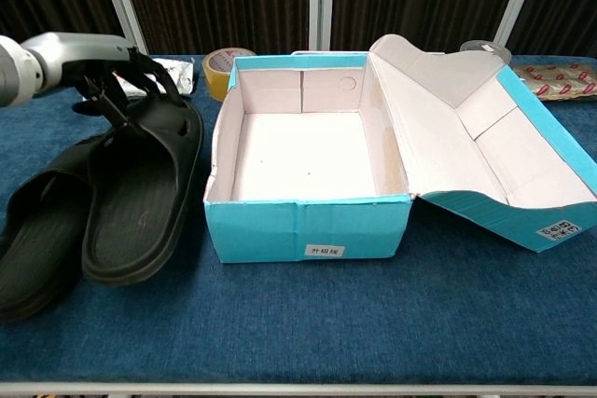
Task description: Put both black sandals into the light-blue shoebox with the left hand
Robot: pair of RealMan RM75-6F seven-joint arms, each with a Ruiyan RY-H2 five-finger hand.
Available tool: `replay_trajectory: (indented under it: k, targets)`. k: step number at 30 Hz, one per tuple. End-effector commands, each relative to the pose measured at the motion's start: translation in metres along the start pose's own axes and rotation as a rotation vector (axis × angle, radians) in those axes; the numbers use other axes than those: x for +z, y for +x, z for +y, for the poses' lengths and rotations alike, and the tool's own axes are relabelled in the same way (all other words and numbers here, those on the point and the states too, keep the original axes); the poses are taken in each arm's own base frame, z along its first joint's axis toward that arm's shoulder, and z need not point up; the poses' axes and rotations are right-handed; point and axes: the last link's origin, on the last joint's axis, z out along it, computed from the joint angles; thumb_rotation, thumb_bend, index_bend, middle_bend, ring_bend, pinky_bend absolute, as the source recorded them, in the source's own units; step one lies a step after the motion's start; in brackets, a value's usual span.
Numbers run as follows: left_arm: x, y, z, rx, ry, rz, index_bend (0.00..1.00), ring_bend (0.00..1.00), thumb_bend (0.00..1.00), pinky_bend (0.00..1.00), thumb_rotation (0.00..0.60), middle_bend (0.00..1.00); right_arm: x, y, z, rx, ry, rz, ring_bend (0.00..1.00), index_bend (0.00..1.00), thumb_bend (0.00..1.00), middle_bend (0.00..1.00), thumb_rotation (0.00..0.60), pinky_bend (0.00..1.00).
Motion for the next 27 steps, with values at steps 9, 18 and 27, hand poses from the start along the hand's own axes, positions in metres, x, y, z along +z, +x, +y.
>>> replay_trajectory:
  k: [9, 18, 27]
  targets:
    - [-0.008, 0.058, 0.001, -0.278, -0.07, 0.209, 0.49, 0.89, 0.13, 0.91, 0.6, 0.53, -0.001, 0.004, -0.002, -0.021, 0.003, 0.012, 0.03, 0.08, 0.07, 0.16, 0.6, 0.08]
    - [0.031, 0.011, 0.074, -0.568, -0.352, 0.078, 0.49, 0.87, 0.13, 0.88, 0.6, 0.52, 0.002, 0.014, -0.013, -0.051, 0.031, 0.018, 0.03, 0.08, 0.07, 0.16, 0.6, 0.08]
    - [0.074, -0.02, 0.109, -0.667, -0.41, 0.026, 0.47, 0.83, 0.13, 0.77, 0.6, 0.52, -0.003, 0.023, -0.014, -0.072, 0.017, 0.02, 0.03, 0.08, 0.07, 0.16, 0.6, 0.08]
